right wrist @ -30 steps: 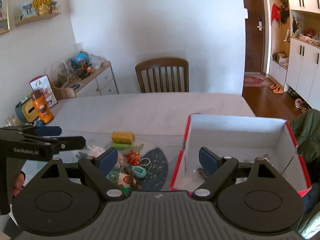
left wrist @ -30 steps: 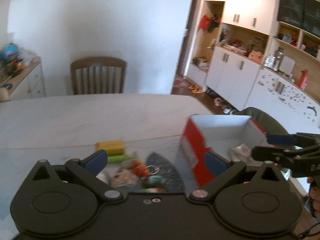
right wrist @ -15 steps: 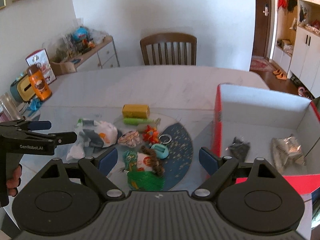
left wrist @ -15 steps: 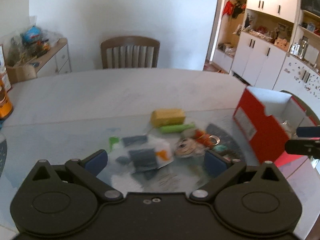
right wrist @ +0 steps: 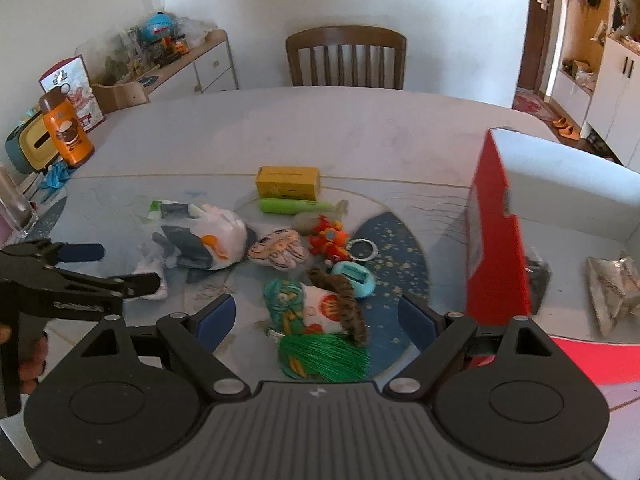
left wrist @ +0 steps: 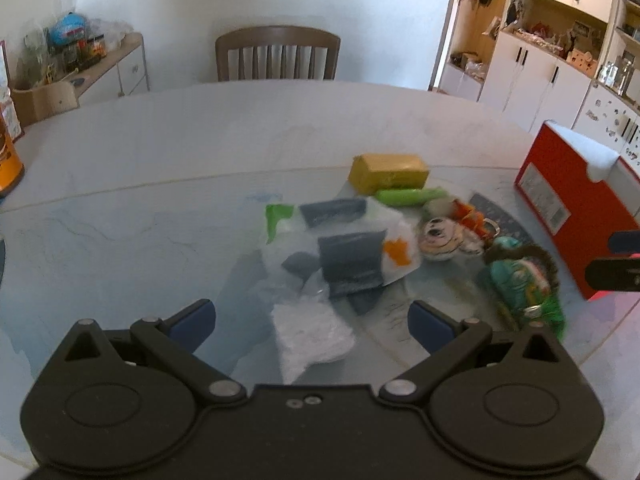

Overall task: Organize objects
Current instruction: 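Grasp the green-tasseled charm pouch with the right tool while the left tool grasps the foam-bead bag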

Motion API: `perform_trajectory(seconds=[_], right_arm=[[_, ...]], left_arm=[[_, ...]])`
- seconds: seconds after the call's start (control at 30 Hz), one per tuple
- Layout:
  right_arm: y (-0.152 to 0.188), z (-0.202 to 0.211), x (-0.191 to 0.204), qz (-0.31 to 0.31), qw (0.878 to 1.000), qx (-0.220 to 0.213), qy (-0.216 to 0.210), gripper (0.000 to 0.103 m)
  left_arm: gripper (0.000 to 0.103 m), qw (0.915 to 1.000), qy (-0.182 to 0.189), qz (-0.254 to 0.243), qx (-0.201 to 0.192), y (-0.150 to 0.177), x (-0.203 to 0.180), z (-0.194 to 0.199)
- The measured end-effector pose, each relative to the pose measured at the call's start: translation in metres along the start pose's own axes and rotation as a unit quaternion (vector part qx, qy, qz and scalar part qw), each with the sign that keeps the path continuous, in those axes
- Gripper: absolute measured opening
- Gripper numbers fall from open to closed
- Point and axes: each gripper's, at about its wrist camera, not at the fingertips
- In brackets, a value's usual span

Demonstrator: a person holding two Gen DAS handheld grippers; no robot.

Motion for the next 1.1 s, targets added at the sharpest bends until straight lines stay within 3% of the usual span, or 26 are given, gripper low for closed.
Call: perform_trajectory(seconds=[0.13,0.23,0.3,0.37,0.47,0.7,1.1], right_arm=[[-0.006,-0.009,0.002,0.006,1.0,-0.001,-0.001,0.088],[-0.01,-0.018,-0.011,-0.023,1.0,0.004,0.007,0.088],[-0.013,-0.023,-0.02,-0.037,0.999,0.008,0.01,0.081],[-0.013,-0.029,-0.026,-0.046,0.999,0.017,0.015,0.067],[-0.013,-0.033,-0.031,-0.058,0.998,0.027,0.009,0.059],[-0.009,-0.033,-0.007,-0.021,0.999,0.039,-0.028,0.059],[-0.006,-0.066,-0.008,-0.007,0.997,0.075,-0.01,0.059]], left_arm=[[0.098,0.9999,0.009,0.006,0.011,0.003,0.006,-0.008],[0.094,0.9996,0.011,0.012,0.021,0.005,0.009,-0.014],[0.092,0.9994,0.015,0.015,0.027,0.007,0.01,-0.018],[0.09,0.9992,0.017,0.015,0.032,0.008,0.011,-0.02],[0.089,0.999,0.018,0.017,0.036,0.009,0.01,-0.023],[0.084,0.9991,0.017,0.012,0.037,0.011,0.006,-0.026],[0.071,0.9993,0.018,-0.006,0.033,0.008,0.0,-0.029]])
Point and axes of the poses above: each gripper's, at about its wrist camera, not at the fingertips, and z roughly against the way its jaws point, x to its left, y to its underside, and after that the axes turned 7 degrees about -y, right-handed
